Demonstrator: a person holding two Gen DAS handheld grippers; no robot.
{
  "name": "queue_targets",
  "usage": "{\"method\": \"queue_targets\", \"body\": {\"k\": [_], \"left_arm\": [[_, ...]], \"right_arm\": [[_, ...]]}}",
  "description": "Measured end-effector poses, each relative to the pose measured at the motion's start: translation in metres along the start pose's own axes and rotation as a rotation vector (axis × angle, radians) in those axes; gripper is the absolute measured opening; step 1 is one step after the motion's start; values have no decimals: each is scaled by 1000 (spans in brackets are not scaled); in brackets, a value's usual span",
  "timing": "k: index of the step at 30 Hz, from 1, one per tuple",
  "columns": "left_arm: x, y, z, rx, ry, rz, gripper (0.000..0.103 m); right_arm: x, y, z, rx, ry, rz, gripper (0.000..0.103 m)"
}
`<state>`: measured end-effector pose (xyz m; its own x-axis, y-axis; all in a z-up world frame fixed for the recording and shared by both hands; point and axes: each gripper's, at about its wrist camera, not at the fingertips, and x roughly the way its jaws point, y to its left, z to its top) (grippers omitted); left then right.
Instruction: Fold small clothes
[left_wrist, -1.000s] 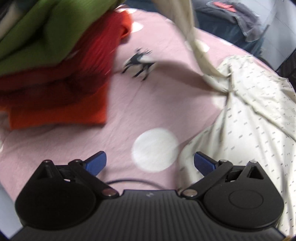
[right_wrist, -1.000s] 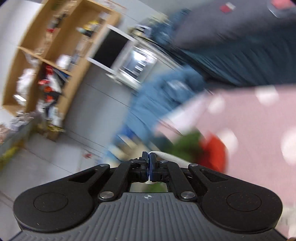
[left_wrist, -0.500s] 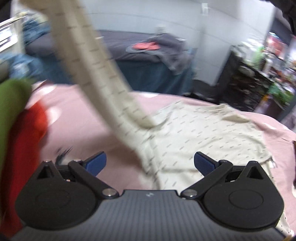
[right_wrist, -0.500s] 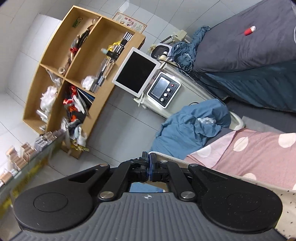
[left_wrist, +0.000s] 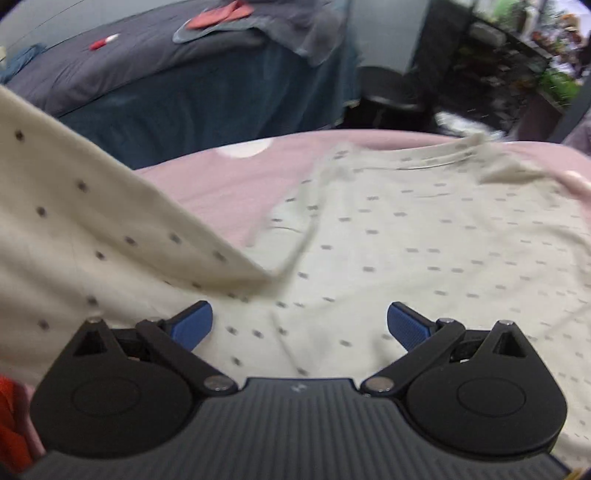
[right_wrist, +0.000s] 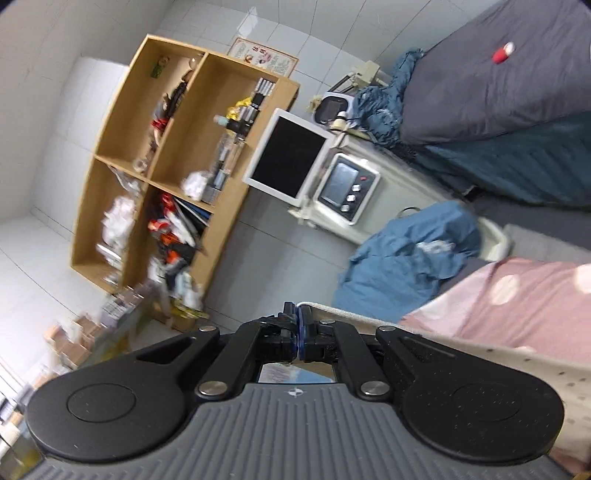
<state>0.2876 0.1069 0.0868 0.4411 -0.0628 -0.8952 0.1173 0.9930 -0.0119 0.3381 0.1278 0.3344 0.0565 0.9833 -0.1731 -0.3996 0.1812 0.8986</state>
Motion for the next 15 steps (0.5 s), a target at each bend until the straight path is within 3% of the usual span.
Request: {"method": "queue_targets", "body": {"k": [3, 6, 7, 10, 13, 15], "left_arm": [[22, 29, 11, -120, 88, 153, 103], [24, 45, 15, -192, 77, 207, 103], [25, 43, 16, -197, 96, 208, 103], [18, 21, 18, -148, 74, 80, 103], [7, -10, 12, -93, 33, 126, 103], [2, -26, 6, -80, 32, 68, 103]], "right_arm": [[-21, -3, -3, -65, 20, -49, 3], [-46, -16, -3, -54, 1, -72, 3], [-53, -22, -3, -47, -10, -77, 3], [-69, -39, 0, -7, -50, -89, 3], [-81, -52, 2, 25, -82, -91, 3], [-87, -56, 3, 24, -86, -98, 3]]}}
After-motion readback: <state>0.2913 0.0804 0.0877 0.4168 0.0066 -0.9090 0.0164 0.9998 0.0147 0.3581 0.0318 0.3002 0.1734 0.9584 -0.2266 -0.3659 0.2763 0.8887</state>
